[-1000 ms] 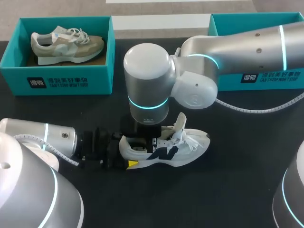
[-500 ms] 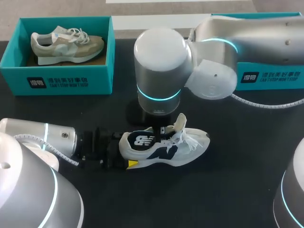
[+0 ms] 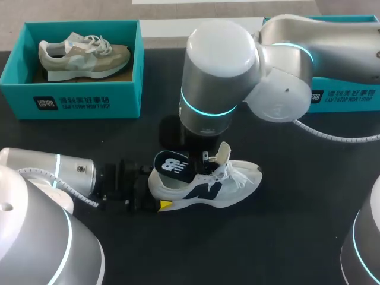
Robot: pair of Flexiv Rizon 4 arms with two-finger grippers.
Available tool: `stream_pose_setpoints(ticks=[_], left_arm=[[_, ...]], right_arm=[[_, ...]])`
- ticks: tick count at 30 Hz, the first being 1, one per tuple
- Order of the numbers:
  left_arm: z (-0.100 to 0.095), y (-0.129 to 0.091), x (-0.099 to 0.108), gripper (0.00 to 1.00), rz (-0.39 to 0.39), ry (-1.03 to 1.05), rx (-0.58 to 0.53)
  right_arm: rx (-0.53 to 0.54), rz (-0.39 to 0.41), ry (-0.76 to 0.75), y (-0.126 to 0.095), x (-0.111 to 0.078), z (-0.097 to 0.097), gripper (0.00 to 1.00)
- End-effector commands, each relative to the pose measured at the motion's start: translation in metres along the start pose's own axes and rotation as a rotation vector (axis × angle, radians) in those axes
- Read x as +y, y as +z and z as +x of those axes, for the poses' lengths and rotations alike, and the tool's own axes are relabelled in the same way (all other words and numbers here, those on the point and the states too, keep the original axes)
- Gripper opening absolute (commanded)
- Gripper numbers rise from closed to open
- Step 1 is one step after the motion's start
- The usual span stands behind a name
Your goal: Take the shoe out of the shoebox, open the shoe tongue, remove and reinsert the insole, then place the shoe into the shoebox
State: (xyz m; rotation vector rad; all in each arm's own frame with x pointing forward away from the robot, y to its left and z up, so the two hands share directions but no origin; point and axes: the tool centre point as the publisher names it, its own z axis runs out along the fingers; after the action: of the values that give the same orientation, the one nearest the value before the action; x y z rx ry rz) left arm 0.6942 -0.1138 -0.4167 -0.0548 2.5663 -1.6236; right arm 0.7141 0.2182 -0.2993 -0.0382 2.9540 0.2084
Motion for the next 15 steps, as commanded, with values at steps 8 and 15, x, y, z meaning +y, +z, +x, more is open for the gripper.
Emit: stream_pose_setpoints(ticks=[8,15], left_arm=[[0.001,0.0,0.001,0.0,-0.002,0.001,-0.001],[0.001,0.0,0.001,0.0,-0.002,0.001,-0.001]], right_arm=[[0.058,-0.127,-0.064,0.004,0.03,-0.007,0.0],[0.15,-0.153,-0.06,0.009,0.03,-0.009,0.79]])
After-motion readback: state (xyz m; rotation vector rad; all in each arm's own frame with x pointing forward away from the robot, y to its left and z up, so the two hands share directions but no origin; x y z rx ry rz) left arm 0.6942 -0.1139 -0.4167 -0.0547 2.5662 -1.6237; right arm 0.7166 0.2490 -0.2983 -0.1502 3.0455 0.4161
